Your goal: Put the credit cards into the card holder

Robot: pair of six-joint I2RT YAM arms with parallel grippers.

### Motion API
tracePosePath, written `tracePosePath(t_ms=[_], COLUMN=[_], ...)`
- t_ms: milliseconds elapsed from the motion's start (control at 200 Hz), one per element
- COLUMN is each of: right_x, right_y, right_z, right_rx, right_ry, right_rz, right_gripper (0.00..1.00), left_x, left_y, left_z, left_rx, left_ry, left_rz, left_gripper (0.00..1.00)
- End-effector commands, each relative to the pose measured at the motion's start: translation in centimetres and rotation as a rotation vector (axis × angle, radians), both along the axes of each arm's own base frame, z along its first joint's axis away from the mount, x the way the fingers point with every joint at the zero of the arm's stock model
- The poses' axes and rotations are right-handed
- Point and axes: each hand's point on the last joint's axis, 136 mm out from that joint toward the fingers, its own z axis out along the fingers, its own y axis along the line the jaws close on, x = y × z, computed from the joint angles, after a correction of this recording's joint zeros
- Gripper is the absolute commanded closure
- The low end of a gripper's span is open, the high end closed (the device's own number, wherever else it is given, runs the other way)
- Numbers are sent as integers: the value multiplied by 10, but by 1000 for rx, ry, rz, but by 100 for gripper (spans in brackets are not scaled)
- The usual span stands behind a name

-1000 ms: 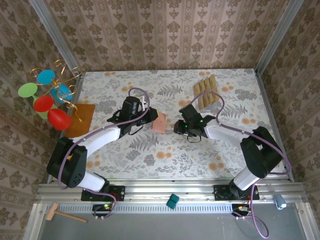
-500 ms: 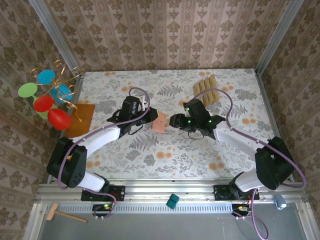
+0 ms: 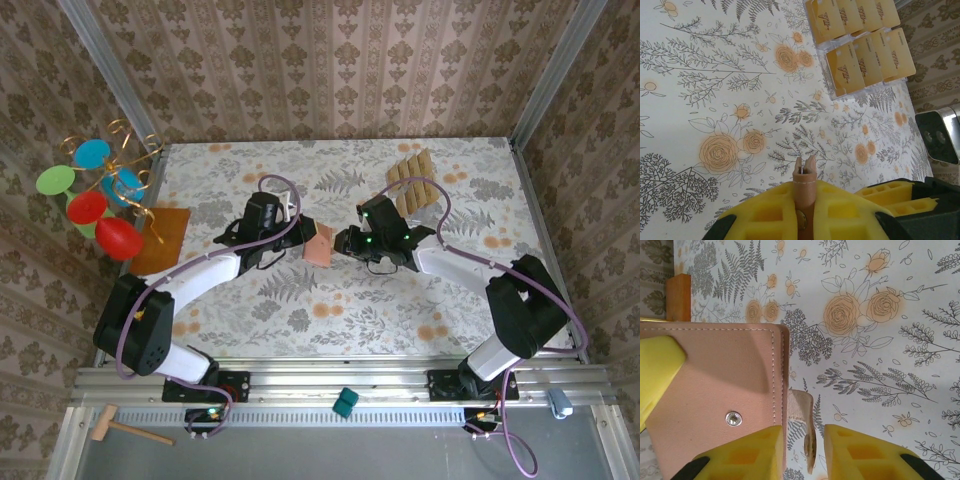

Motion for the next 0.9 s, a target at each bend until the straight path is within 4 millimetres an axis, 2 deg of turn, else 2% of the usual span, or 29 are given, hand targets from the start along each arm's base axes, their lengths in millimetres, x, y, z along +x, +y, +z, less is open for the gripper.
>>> tracePosePath(t_ms=[0, 175, 275, 330, 430, 505, 570, 675, 895], right_x=[6, 6, 7, 7, 7, 6, 2, -3, -12], right_y=[7, 5, 4, 2, -2, -4, -5, -6, -4], right_z=[6, 1, 1, 3, 11, 19, 29, 40, 51], right_rx=[29, 24, 27, 30, 38, 38, 38, 46, 71], right_ry=[-12, -5, -3, -6, -18, -29, -41, -48, -43], right_rz=[7, 3, 1, -2, 0, 6, 16, 32, 55], right_gripper=[73, 87, 100, 100, 100, 100, 100, 100, 100], left_x=[7, 8, 8, 8, 10, 13, 15, 18, 19], left_y=[-7, -8, -7, -8, -6, -3, 1, 5, 5], left_z=[22, 24, 23, 21, 15, 4, -7, -24, -52], left_rx=[-36, -39, -37, -36, -16, 7, 22, 31, 53], left_ry=[-63, -65, -64, -61, -57, -41, -23, 5, 53], left_rz=[-19, -19, -16, -17, -11, 0, 10, 22, 22], left_gripper=[100, 100, 100, 100, 80, 55, 45, 39, 37])
